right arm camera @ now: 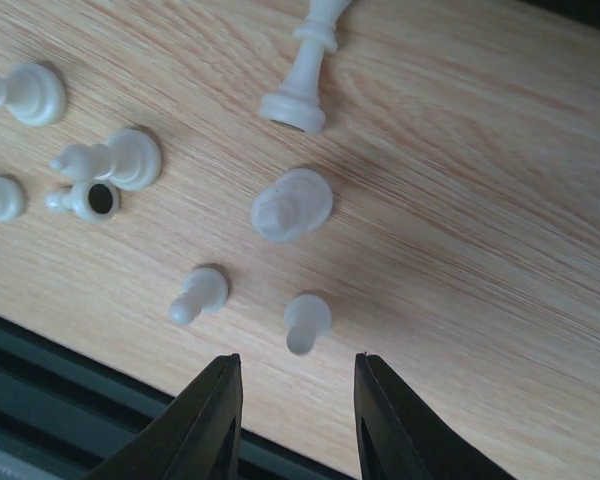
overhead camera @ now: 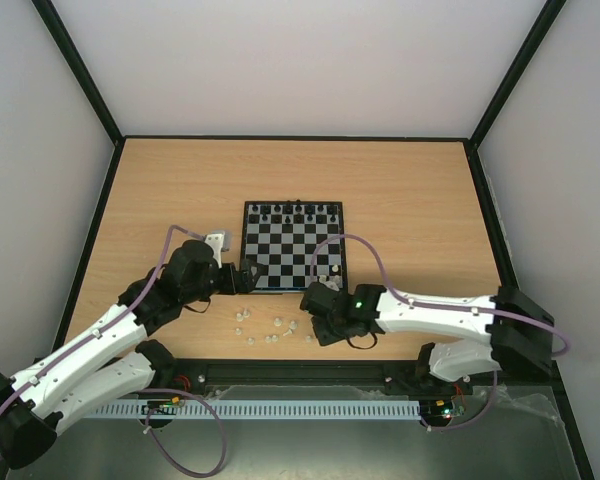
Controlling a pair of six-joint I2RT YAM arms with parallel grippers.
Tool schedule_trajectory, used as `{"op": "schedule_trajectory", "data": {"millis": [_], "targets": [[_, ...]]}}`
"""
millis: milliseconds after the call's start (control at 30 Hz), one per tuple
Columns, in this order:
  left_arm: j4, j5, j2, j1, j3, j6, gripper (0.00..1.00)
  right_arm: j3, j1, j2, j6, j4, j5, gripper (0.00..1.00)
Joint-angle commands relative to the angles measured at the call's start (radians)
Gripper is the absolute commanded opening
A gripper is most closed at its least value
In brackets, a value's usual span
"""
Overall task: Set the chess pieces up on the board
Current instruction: Pick up the chess piece at the center of the board, then place the chess piece on the chessboard.
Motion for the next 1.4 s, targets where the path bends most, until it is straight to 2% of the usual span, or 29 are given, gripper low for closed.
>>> {"op": "schedule_trajectory", "data": {"millis": [0, 400, 567, 700, 900, 1067, 1133, 1367], "targets": [[0.022, 0.012, -0.009, 0.003, 0.005, 0.0, 0.99, 0.007, 0.015, 0.085, 0.022, 0.044, 0.003, 0.32], [0.029, 0.014, -0.022, 0.003, -0.017, -0.003, 0.99, 0.011, 0.017, 0.187, 0.027, 0.073, 0.007, 0.19], [0.036, 0.018, -0.017, 0.003, -0.021, -0.002, 0.99, 0.006, 0.016, 0.185, 0.033, 0.057, 0.009, 0.08], [0.037, 0.022, -0.02, 0.003, -0.024, 0.0, 0.99, 0.006, 0.017, 0.151, 0.047, 0.018, 0.024, 0.03], [0.041, 0.026, -0.018, 0.003, -0.026, 0.001, 0.99, 0.1, 0.01, 0.016, 0.045, -0.14, 0.125, 0.06], [0.047, 0.029, -0.015, 0.003, -0.024, 0.007, 0.99, 0.22, -0.102, -0.007, -0.042, -0.243, 0.17, 0.06], [0.047, 0.031, -0.014, 0.003, -0.023, 0.011, 0.99, 0.29, -0.215, 0.027, -0.136, -0.236, 0.166, 0.06], [0.044, 0.038, -0.017, 0.006, -0.022, 0.021, 0.99, 0.465, -0.377, 0.238, -0.3, -0.18, 0.12, 0.06]]}}
